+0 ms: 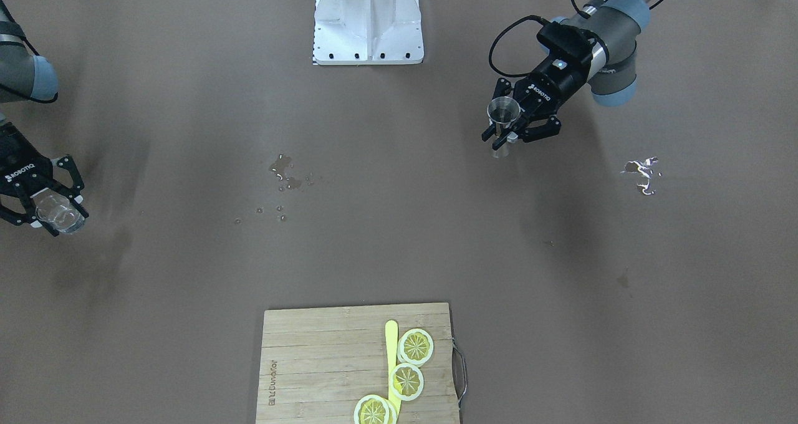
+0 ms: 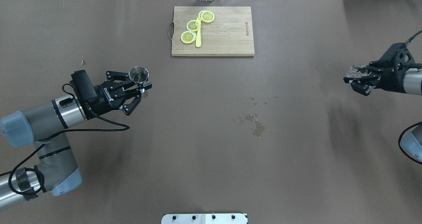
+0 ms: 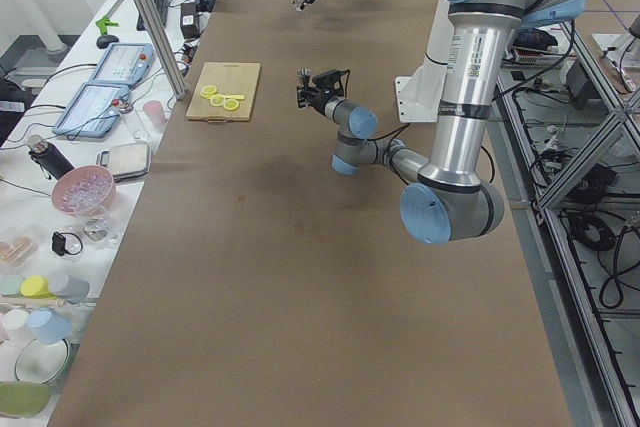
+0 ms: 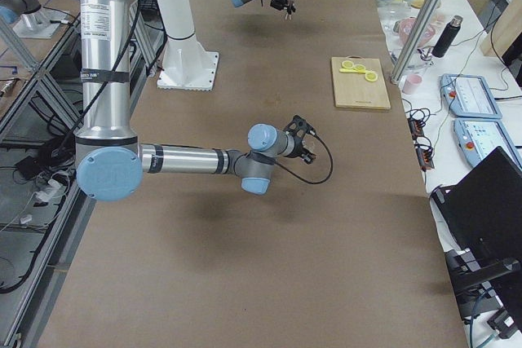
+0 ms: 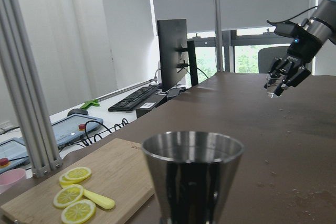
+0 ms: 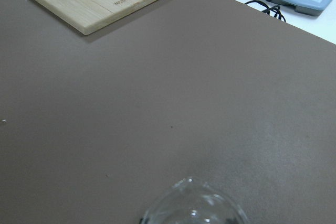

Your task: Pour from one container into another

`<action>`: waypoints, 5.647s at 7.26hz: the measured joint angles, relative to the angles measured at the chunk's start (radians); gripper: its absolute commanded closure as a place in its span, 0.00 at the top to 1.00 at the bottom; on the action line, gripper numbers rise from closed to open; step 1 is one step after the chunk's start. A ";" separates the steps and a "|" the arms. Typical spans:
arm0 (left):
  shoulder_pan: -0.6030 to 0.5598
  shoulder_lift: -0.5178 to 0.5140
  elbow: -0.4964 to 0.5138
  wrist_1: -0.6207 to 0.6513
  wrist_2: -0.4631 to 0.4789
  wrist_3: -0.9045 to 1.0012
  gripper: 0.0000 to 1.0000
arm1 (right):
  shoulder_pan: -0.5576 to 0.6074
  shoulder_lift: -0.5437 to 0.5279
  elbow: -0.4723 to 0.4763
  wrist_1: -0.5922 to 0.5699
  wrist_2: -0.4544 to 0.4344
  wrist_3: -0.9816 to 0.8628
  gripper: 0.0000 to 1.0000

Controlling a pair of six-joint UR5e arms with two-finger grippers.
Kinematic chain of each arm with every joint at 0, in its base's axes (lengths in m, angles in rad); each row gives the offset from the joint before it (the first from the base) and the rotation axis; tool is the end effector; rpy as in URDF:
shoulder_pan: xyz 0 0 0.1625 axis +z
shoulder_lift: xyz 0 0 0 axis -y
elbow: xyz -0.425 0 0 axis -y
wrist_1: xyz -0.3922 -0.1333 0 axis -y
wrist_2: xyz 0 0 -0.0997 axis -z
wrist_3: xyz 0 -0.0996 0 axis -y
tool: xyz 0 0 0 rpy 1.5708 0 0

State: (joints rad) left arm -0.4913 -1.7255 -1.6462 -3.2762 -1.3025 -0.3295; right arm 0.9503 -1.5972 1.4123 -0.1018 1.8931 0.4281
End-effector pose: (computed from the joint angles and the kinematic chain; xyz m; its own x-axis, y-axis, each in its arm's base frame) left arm 0.3668 -0.3774 0.3656 0.5353 0.7483 -0.3918 0.5154 0.0781 0.8534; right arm -0.2039 -0.4603 0.5905 0.6096 -0.6311 0.4797 -0.0974 0.5409 0.8354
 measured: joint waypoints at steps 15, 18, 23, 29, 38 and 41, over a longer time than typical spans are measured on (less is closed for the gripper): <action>0.060 0.018 0.048 0.761 0.769 -0.814 0.00 | -0.104 0.121 -0.301 0.269 -0.183 0.120 1.00; 0.059 0.013 0.145 0.771 0.834 -0.968 0.00 | -0.123 0.132 -0.308 0.294 -0.213 0.119 1.00; 0.044 0.026 0.188 0.892 0.866 -1.163 0.00 | -0.079 0.132 -0.276 0.260 -0.115 0.121 1.00; -0.053 0.020 0.187 1.145 0.787 -1.377 0.00 | 0.127 0.066 -0.182 0.164 0.184 0.113 1.00; -0.052 -0.003 0.228 1.313 0.772 -1.559 0.00 | 0.382 -0.112 0.099 -0.558 0.610 0.111 1.00; -0.051 -0.013 0.240 1.316 0.772 -1.574 0.09 | 0.370 -0.209 0.381 -1.061 0.470 0.103 1.00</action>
State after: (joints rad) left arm -0.5420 -1.7387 -1.4061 -1.9605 -0.5308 -1.9035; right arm 1.3200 -1.8060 1.7931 -1.1630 2.3635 0.5313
